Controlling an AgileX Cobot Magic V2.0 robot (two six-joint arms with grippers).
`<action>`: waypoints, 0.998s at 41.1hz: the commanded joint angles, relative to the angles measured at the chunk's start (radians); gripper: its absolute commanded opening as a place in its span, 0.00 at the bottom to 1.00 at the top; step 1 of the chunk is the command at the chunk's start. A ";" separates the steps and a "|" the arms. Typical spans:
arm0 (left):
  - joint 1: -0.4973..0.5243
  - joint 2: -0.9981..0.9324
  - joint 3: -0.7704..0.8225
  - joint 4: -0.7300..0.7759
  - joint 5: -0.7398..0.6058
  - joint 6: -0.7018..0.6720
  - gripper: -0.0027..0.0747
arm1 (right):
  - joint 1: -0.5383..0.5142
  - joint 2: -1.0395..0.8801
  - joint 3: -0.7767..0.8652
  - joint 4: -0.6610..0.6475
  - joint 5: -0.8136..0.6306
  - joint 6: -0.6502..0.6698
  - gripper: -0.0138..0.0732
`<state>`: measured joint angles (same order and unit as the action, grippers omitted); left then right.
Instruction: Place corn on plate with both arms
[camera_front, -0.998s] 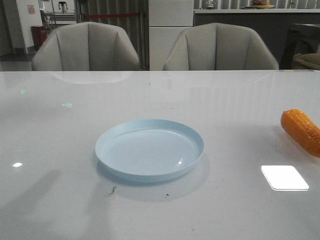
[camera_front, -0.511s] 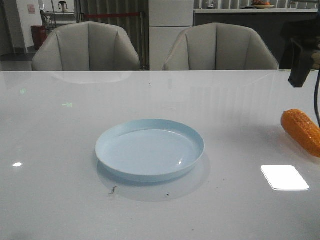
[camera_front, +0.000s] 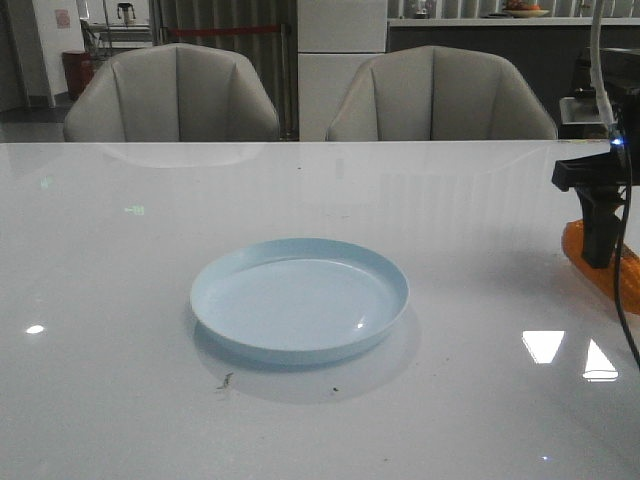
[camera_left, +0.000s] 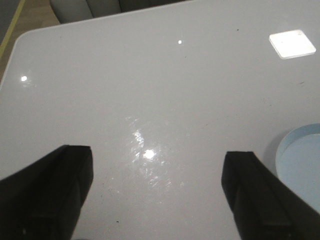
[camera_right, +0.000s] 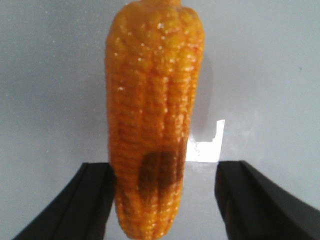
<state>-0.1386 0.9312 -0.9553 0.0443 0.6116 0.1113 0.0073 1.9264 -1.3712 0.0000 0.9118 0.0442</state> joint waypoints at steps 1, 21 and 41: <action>0.002 -0.088 -0.016 -0.027 -0.089 -0.010 0.78 | -0.004 -0.033 -0.035 -0.010 -0.042 0.000 0.78; 0.002 -0.255 -0.016 -0.044 -0.087 -0.010 0.78 | -0.004 -0.010 -0.035 -0.010 -0.091 0.000 0.65; 0.002 -0.255 -0.018 -0.044 -0.091 -0.010 0.78 | 0.001 -0.011 -0.105 0.010 -0.056 -0.009 0.39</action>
<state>-0.1386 0.6786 -0.9447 0.0082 0.6102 0.1094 0.0073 1.9712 -1.4083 0.0000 0.8443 0.0456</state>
